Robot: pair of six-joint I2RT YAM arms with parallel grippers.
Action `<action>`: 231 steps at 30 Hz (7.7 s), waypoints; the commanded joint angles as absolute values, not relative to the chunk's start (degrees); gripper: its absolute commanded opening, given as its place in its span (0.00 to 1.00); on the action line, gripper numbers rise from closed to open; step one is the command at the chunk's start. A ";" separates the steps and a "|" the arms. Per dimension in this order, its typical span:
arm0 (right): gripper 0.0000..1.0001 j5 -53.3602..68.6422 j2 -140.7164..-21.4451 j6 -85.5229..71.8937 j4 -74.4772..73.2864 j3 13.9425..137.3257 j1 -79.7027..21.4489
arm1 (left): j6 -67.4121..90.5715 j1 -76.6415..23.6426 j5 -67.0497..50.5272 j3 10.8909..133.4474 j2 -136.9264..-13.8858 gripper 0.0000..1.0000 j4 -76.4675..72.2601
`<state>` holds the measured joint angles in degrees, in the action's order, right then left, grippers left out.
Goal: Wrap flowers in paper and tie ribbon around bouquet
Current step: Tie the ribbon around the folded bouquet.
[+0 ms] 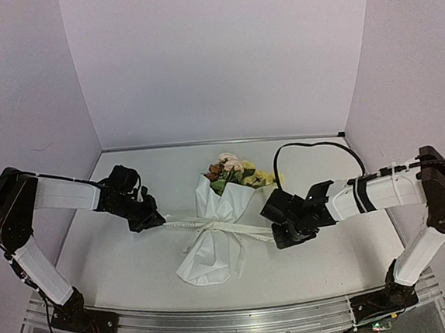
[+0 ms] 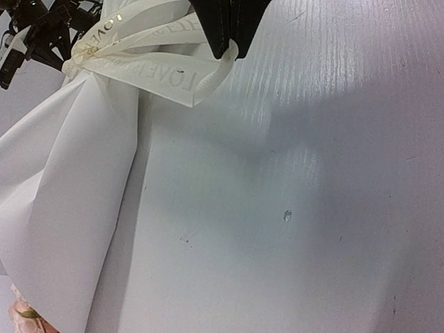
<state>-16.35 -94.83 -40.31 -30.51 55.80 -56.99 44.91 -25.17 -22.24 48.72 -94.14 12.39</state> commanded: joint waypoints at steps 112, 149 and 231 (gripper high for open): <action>0.47 -3.82 -97.45 -49.49 -24.61 73.82 -63.89 | 37.08 -34.10 -27.92 58.46 -97.42 0.00 15.62; 0.03 -17.70 -99.50 -59.05 -18.44 56.28 -63.32 | 35.90 -31.68 -27.95 60.56 -97.88 0.00 18.45; 0.00 -29.82 -98.91 -51.28 -49.81 56.79 -47.34 | 39.49 -10.78 -14.15 39.21 -84.51 0.00 16.24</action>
